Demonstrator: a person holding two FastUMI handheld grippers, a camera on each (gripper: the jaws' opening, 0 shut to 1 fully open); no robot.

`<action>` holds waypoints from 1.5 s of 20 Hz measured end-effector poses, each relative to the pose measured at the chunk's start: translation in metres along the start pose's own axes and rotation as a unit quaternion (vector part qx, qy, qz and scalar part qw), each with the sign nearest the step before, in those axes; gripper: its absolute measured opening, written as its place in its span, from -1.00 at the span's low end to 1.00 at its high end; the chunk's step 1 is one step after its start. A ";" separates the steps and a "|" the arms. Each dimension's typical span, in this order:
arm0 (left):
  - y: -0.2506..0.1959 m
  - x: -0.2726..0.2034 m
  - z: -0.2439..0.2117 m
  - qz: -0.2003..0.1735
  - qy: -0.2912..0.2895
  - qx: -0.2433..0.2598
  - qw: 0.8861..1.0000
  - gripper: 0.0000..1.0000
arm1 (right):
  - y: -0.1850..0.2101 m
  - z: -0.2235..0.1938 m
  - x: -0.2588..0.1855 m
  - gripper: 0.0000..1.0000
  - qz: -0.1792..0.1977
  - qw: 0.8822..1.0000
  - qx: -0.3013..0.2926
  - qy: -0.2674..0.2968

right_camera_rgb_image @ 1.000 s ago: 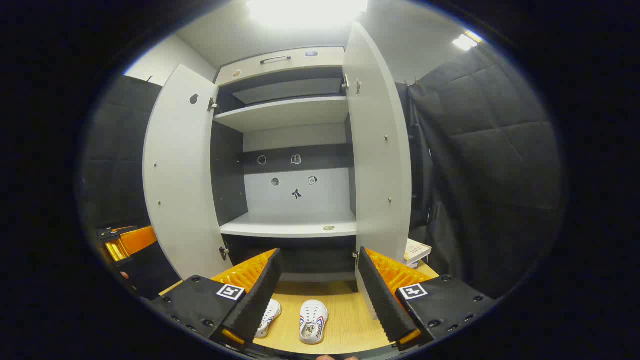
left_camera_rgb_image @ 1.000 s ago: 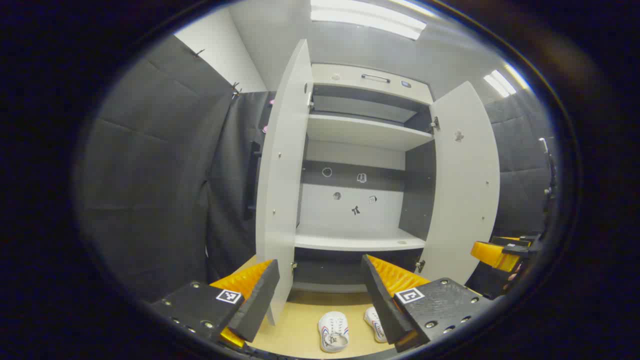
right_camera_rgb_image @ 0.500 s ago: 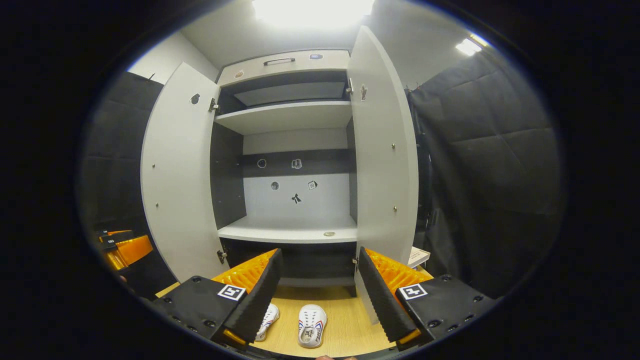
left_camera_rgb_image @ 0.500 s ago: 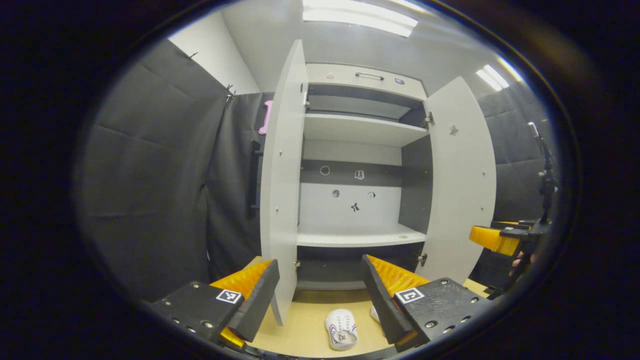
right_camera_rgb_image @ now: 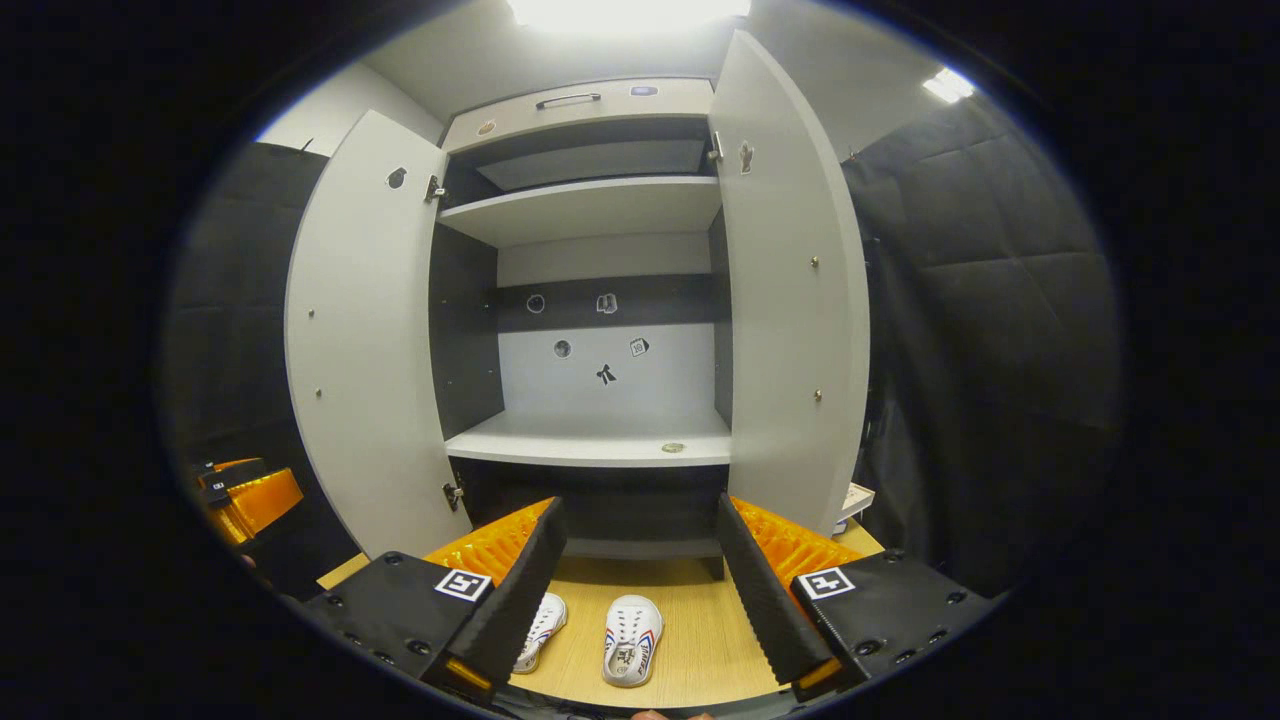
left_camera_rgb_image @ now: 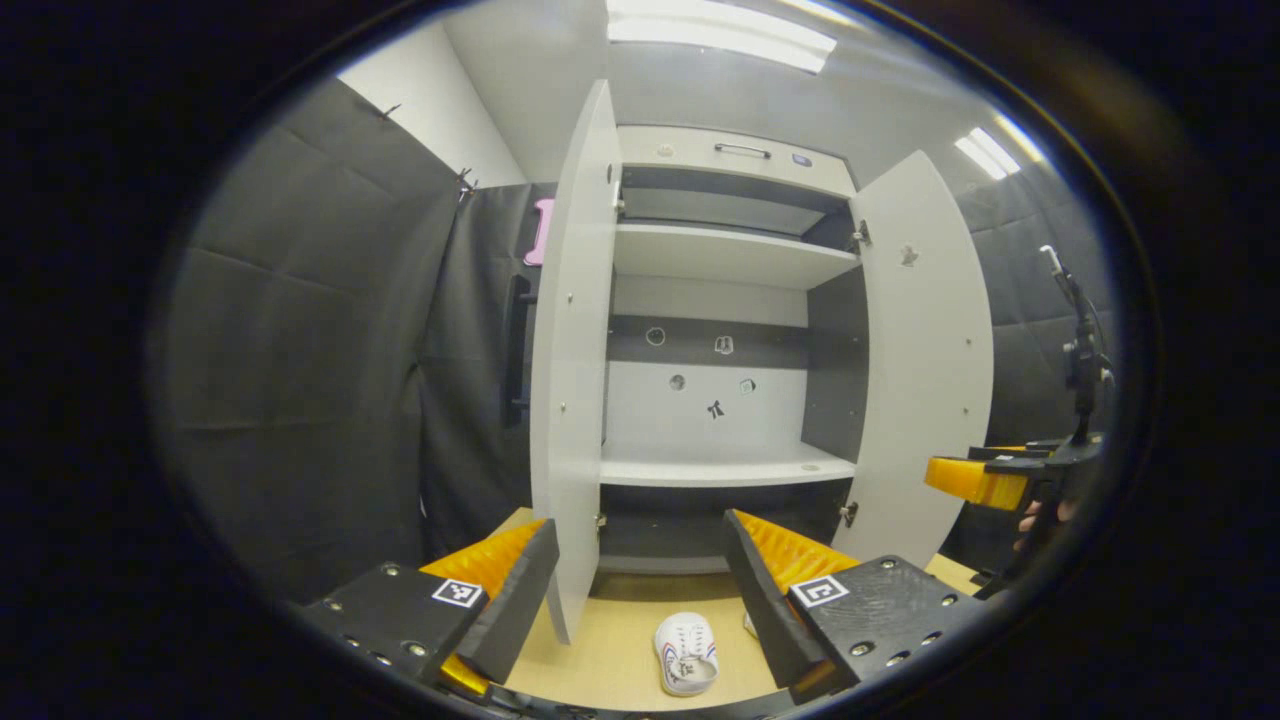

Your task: Grab one shoe with the right hand and put it into the shoe cabinet, grab the other shoe with the left hand and put it into the shoe cabinet; then close the right door with the right hand and the left door with the left hand.

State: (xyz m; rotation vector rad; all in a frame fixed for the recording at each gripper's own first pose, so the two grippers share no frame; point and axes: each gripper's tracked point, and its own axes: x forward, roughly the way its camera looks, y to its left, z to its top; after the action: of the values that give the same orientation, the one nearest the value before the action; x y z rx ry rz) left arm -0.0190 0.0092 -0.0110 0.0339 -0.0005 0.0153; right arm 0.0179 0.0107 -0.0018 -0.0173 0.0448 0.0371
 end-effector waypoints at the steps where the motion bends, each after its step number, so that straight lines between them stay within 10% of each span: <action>1: 0.001 -0.001 -0.001 0.002 0.000 0.000 1.000 0.89 | 0.001 -0.001 0.003 0.91 0.003 1.000 0.000 0.004; 12: 0.023 -0.017 -0.034 0.043 0.029 -0.009 0.999 0.89 | 0.041 -0.044 0.062 0.91 0.072 0.993 0.006 0.095; 30: 0.037 -0.015 -0.139 0.053 0.146 -0.043 0.987 0.90 | 0.061 -0.299 0.143 0.92 0.073 0.931 0.005 0.357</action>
State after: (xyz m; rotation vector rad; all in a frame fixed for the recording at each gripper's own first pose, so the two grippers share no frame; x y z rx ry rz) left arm -0.0348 0.0506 -0.1486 -0.0549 0.2905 0.1262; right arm 0.1451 0.0712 -0.3077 -0.0160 0.7769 0.1781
